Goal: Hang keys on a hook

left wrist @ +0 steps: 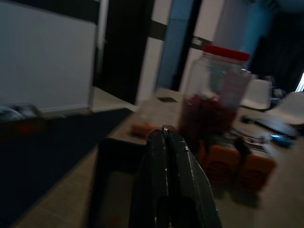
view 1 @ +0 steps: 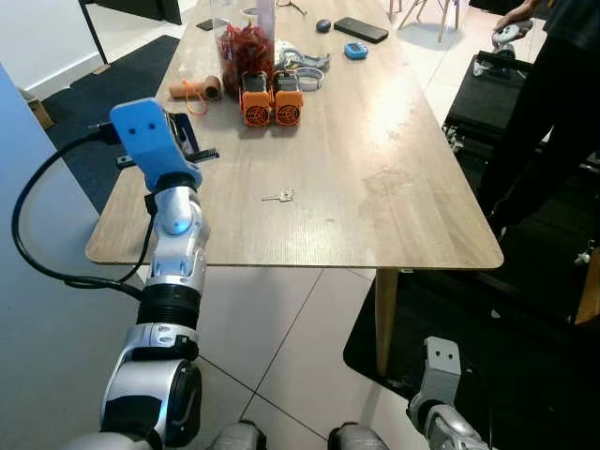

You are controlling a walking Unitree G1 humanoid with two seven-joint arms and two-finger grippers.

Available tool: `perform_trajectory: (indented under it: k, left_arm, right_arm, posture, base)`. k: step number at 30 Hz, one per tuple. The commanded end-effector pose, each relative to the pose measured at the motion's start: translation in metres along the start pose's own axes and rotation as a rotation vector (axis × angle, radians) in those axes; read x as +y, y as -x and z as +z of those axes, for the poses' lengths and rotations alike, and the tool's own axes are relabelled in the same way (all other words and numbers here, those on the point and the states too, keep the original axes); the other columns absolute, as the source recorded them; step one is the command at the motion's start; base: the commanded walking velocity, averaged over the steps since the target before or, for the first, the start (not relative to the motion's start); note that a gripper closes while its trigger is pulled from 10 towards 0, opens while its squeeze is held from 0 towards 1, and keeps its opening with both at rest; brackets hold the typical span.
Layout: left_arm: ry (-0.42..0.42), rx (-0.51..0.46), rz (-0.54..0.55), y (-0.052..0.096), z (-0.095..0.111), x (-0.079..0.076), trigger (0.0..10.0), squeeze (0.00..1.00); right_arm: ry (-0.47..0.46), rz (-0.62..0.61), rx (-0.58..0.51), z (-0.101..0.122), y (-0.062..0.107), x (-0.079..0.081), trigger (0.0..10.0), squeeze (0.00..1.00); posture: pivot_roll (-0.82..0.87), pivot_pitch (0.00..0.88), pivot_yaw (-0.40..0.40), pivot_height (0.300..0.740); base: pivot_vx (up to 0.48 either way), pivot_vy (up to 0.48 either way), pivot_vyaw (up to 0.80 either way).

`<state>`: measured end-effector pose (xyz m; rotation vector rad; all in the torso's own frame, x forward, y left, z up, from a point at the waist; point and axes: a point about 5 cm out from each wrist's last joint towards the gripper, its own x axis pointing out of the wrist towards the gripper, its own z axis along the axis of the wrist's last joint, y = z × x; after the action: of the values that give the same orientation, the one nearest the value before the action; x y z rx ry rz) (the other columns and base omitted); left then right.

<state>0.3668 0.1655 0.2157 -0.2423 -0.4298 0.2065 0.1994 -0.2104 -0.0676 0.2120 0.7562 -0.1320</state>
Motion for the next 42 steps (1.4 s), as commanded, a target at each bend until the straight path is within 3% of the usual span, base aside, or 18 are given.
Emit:
perform_trajectory:
  k: [1, 2, 6, 10, 11, 14, 15, 17, 19, 21, 22, 24, 25, 31, 32, 36, 41, 42]
  left_arm:
    - [0.194, 0.052, -0.029, 0.005, -0.012, 0.005, 0.0, 0.0]
    - [0.353, 0.079, -0.051, 0.006, -0.017, 0.012, 0.0, 0.0]
    - [0.428, 0.087, -0.065, 0.007, -0.02, 0.018, 0.0, 0.0]
    - [0.773, 0.087, -0.224, 0.011, -0.015, 0.032, 0.0, 0.0]
    - [0.773, 0.087, -0.224, 0.011, -0.015, 0.032, 0.0, 0.0]
    - [0.936, 0.086, -0.456, 0.022, -0.006, 0.033, 0.0, 0.0]
    - [0.936, 0.086, -0.456, 0.022, -0.006, 0.033, 0.0, 0.0]
    - [0.958, 0.12, -0.6, 0.03, -0.007, 0.033, 0.0, 0.0]
    - [0.901, 0.211, -0.759, 0.043, -0.012, 0.032, 0.0, 0.0]
    - [0.883, 0.246, -0.808, 0.049, -0.014, 0.032, 0.0, 0.0]
    - [0.739, 0.391, -0.969, 0.067, -0.023, 0.033, 0.0, 0.0]
    - [0.55, 0.516, -1.069, 0.083, -0.037, 0.037, 0.0, 0.0]
    - [0.55, 0.516, -1.069, 0.083, -0.037, 0.037, 0.0, 0.0]
    - [0.09, 0.698, -1.187, 0.11, -0.069, 0.058, 0.0, 0.0]
    - [0.09, 0.698, -1.187, 0.11, -0.069, 0.058, 0.0, 0.0]
    - [-0.114, 0.753, -1.256, 0.12, -0.078, 0.068, 0.0, 0.0]
    - [-0.271, 0.782, -1.292, 0.124, -0.083, 0.073, 0.0, 0.0]
    - [-0.382, 0.8, -1.325, 0.128, -0.089, 0.079, 0.0, 0.0]
  right_arm:
    - [-0.009, -0.012, 0.028, -0.008, 0.003, -0.004, 10.0, 0.0]
    - [-0.009, -0.013, 0.028, -0.008, 0.003, -0.004, 10.0, 0.0]
    - [-0.01, -0.013, 0.028, -0.008, 0.003, -0.004, 10.0, 0.0]
    - [-0.01, -0.013, 0.031, -0.01, 0.003, -0.005, 10.0, 0.0]
    - [-0.01, -0.013, 0.031, -0.01, 0.003, -0.005, 10.0, 0.0]
    - [-0.009, -0.012, 0.033, -0.01, 0.004, -0.005, 10.0, 0.0]
    - [-0.009, -0.012, 0.033, -0.01, 0.004, -0.005, 10.0, 0.0]
    - [-0.009, -0.011, 0.034, -0.011, 0.004, -0.005, 10.0, 0.0]
    - [-0.009, -0.01, 0.033, -0.01, 0.004, -0.004, 10.0, 0.0]
    - [-0.009, -0.01, 0.033, -0.01, 0.003, -0.004, 10.0, 0.0]
    - [-0.009, -0.011, 0.032, -0.01, 0.003, -0.005, 10.0, 0.0]
    - [-0.008, -0.012, 0.034, -0.01, 0.004, -0.005, 10.0, 0.0]
    - [-0.008, -0.012, 0.034, -0.01, 0.004, -0.005, 10.0, 0.0]
    - [-0.007, -0.011, 0.035, -0.011, 0.004, -0.006, 10.0, 0.0]
    - [-0.007, -0.011, 0.035, -0.011, 0.004, -0.006, 10.0, 0.0]
    - [-0.008, -0.013, 0.034, -0.01, 0.004, -0.006, 10.0, 0.0]
    - [-0.007, -0.014, 0.035, -0.01, 0.004, -0.007, 10.0, 0.0]
    - [-0.007, -0.015, 0.035, -0.011, 0.004, -0.007, 10.0, 0.0]
  posture:
    - [0.04, 0.072, -0.008, 0.74]
    - [0.04, 0.074, -0.007, 0.74]
    - [0.04, 0.075, -0.008, 0.74]
    - [0.05, 0.08, -0.011, 0.74]
    - [0.05, 0.08, -0.011, 0.74]
    - [0.05, 0.081, -0.013, 0.74]
    - [0.05, 0.081, -0.013, 0.74]
    - [0.05, 0.081, -0.013, 0.74]
    - [0.05, 0.082, -0.011, 0.74]
    - [0.05, 0.082, -0.011, 0.74]
    - [0.05, 0.081, -0.012, 0.74]
    - [0.05, 0.081, -0.014, 0.74]
    - [0.05, 0.081, -0.014, 0.74]
    - [0.05, 0.082, -0.014, 0.74]
    - [0.05, 0.082, -0.014, 0.74]
    - [0.05, 0.085, -0.016, 0.74]
    - [0.05, 0.085, -0.016, 0.74]
    - [0.04, 0.085, -0.015, 0.74]
  base:
    - [0.0, 0.0, 0.0]
    - [0.0, 0.0, 0.0]
    - [0.0, 0.0, 0.0]
    - [0.0, 0.0, 0.0]
    - [0.0, 0.0, 0.0]
    - [0.0, 0.0, 0.0]
    - [0.0, 0.0, 0.0]
    - [0.0, 0.0, 0.0]
    - [0.0, 0.0, 0.0]
    - [0.0, 0.0, 0.0]
    - [0.0, 0.0, 0.0]
    - [0.0, 0.0, 0.0]
    - [0.0, 0.0, 0.0]
    - [0.0, 0.0, 0.0]
    - [0.0, 0.0, 0.0]
    - [0.0, 0.0, 0.0]
    - [0.0, 0.0, 0.0]
    - [0.0, 0.0, 0.0]
